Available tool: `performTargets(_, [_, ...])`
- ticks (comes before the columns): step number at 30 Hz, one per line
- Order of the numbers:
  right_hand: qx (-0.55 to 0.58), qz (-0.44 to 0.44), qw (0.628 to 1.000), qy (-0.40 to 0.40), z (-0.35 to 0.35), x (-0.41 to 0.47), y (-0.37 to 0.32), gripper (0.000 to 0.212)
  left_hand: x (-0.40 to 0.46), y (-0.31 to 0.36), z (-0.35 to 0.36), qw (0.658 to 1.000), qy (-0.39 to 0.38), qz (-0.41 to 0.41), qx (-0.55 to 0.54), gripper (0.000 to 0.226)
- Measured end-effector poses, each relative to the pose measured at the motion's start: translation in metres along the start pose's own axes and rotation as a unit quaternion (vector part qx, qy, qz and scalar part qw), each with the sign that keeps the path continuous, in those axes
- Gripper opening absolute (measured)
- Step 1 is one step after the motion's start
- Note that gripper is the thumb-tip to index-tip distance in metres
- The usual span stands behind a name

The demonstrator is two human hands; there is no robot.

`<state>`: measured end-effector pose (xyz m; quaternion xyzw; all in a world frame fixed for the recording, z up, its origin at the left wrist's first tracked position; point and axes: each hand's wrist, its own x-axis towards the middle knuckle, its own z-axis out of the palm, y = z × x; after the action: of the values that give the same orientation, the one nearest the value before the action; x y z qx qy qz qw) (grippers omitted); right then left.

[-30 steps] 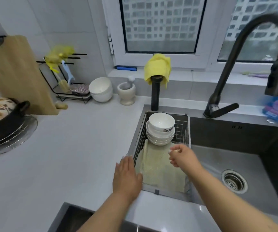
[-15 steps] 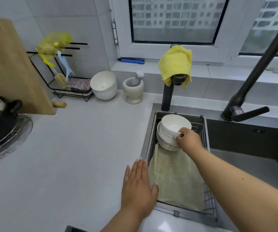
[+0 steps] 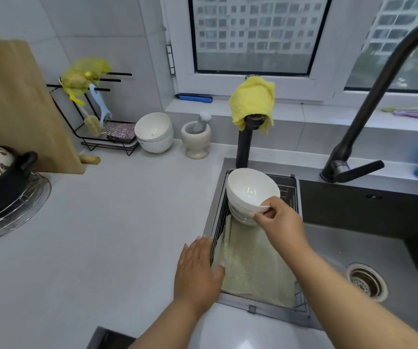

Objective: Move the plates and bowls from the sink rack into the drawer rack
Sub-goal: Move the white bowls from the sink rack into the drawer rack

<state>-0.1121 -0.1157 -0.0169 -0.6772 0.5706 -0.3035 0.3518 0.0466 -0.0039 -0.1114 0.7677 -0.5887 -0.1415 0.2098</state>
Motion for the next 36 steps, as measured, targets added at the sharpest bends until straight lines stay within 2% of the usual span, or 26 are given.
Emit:
performTargets(2, [0.004,-0.003,1.000,-0.018,-0.005,-0.022,0.004,0.017,0.000,0.007,-0.013,0.982,0.033,-0.081,-0.168,0.039])
performTargets(4, [-0.002,-0.013,0.999,-0.033,-0.011,-0.042,0.010,0.018,-0.006,0.022,-0.025,0.928,0.043,-0.159,-0.334,0.021])
performTargets(5, [-0.009,-0.018,0.999,-0.040,-0.014,-0.051,0.014,0.018,-0.011,0.030,-0.029,0.908,0.058,-0.180,-0.374,0.018])
performTargets(8, [-0.031,-0.037,0.997,-0.067,-0.025,-0.076,0.023,0.022,-0.031,0.059,-0.041,0.853,0.094,-0.214,-0.466,0.022])
performTargets(11, [-0.032,-0.061,0.994,-0.090,-0.035,-0.102,0.029,0.026,-0.055,0.082,-0.051,0.784,0.019,-0.250,-0.567,0.032])
performTargets(14, [-0.010,-0.084,0.988,-0.126,-0.047,-0.130,0.030,0.025,-0.088,0.097,-0.055,0.770,-0.013,-0.266,-0.580,0.027])
performTargets(17, [0.010,-0.095,0.981,-0.169,-0.059,-0.161,0.033,0.026,-0.125,0.106,-0.050,0.757,0.034,-0.294,-0.583,0.019])
performTargets(20, [0.058,-0.105,0.976,-0.184,-0.066,-0.189,0.041,0.011,-0.163,0.116,-0.044,0.730,0.070,-0.308,-0.606,0.020])
performTargets(24, [0.157,-0.041,0.959,-0.230,-0.073,-0.218,0.041,0.038,-0.217,0.125,-0.042,0.710,0.112,-0.309,-0.623,0.027])
performTargets(26, [0.192,0.010,0.941,-0.280,-0.071,-0.235,0.041,0.040,-0.246,0.129,-0.046,0.699,0.137,-0.314,-0.628,0.026])
performTargets(30, [0.242,0.059,0.895,-0.371,-0.057,-0.274,0.040,0.042,-0.305,0.132,-0.056,0.683,0.189,-0.332,-0.623,0.024])
performTargets(36, [0.304,0.081,0.819,-0.480,-0.032,-0.334,0.024,0.031,-0.387,0.122,-0.067,0.659,0.254,-0.368,-0.605,0.027])
